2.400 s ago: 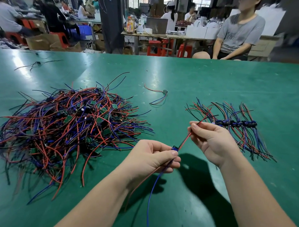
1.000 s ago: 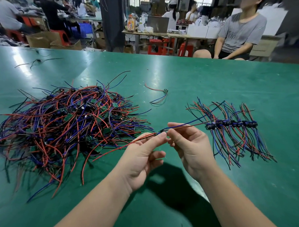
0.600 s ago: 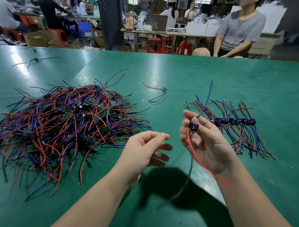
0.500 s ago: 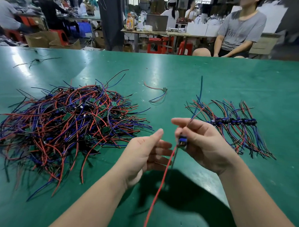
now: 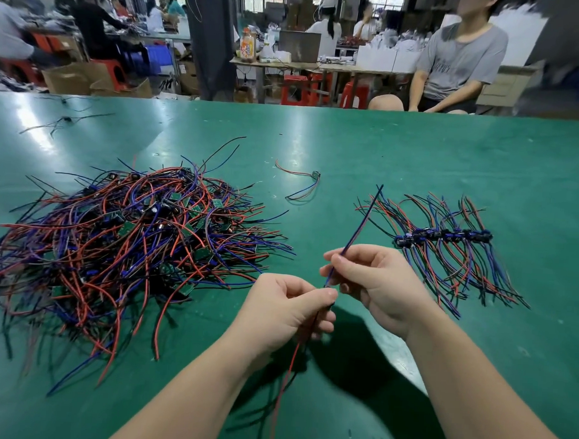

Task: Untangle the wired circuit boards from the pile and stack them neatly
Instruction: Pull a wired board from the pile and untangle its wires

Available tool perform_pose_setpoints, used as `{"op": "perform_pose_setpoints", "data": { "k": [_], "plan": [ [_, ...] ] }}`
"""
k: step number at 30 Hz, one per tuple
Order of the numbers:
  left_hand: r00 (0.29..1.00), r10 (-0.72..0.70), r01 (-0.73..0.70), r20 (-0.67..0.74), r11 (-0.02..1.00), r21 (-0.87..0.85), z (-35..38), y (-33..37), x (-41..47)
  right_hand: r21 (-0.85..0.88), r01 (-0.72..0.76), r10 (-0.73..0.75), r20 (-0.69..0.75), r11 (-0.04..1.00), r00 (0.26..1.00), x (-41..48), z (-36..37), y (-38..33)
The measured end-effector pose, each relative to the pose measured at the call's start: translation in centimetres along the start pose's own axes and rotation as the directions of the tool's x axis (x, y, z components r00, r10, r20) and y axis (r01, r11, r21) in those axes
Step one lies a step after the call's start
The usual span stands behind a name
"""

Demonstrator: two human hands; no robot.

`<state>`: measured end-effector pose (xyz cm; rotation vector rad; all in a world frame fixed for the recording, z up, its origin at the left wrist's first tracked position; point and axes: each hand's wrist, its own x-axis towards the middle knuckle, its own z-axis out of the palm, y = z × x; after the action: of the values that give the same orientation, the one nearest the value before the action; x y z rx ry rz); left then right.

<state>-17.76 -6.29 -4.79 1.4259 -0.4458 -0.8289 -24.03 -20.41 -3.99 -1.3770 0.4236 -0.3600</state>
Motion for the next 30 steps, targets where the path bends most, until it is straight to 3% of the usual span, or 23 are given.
{"op": "perform_pose_setpoints", "data": {
  "k": [5, 9, 15, 19, 21, 23, 26, 30],
  "plan": [
    [0.988, -0.078, 0.067, 0.134, 0.994, 0.089, 0.5, -0.2, -0.6, 0.236, -0.021, 0.071, -0.208, 0.971, 0.976, 0.9, -2.1, -0.8],
    [0.978, -0.117, 0.096, 0.174, 0.987, 0.129, 0.6, -0.2, -0.7, 0.248, 0.06, 0.027, -0.334, 0.967, 0.942, 1.4, -3.7, -1.0],
    [0.971, -0.137, 0.104, 0.197, 0.98, 0.169, 0.4, -0.4, -0.7, 0.258, 0.116, 0.001, -0.414, 0.959, 0.91, 1.7, -4.1, -0.9],
    [0.962, -0.155, 0.114, 0.223, 0.976, 0.187, 0.4, -0.6, -0.5, 0.166, 0.05, 0.044, -0.518, 0.985, 0.855, 1.7, -4.5, -0.5],
    [0.964, -0.15, 0.096, 0.218, 0.966, 0.239, 0.3, -0.7, -0.5, -0.042, -0.003, -0.021, -0.556, 0.999, 0.831, 1.9, -4.6, 0.0],
    [0.976, -0.114, 0.063, 0.185, 0.963, 0.263, 0.2, -0.8, -0.5, -0.254, -0.06, -0.087, -0.528, 0.965, 0.845, 1.9, -4.1, 0.4],
    [0.998, -0.033, 0.022, 0.045, 0.976, 0.218, 0.1, -0.7, 0.1, -0.402, -0.118, -0.06, -0.403, 0.908, 0.913, 1.5, -2.5, 1.0],
    [0.985, 0.045, -0.028, -0.166, 0.994, 0.104, -0.6, -1.0, 1.2, -0.412, 0.038, -0.087, -0.102, 0.91, 0.991, 0.3, 0.5, 2.0]
  ]
}}
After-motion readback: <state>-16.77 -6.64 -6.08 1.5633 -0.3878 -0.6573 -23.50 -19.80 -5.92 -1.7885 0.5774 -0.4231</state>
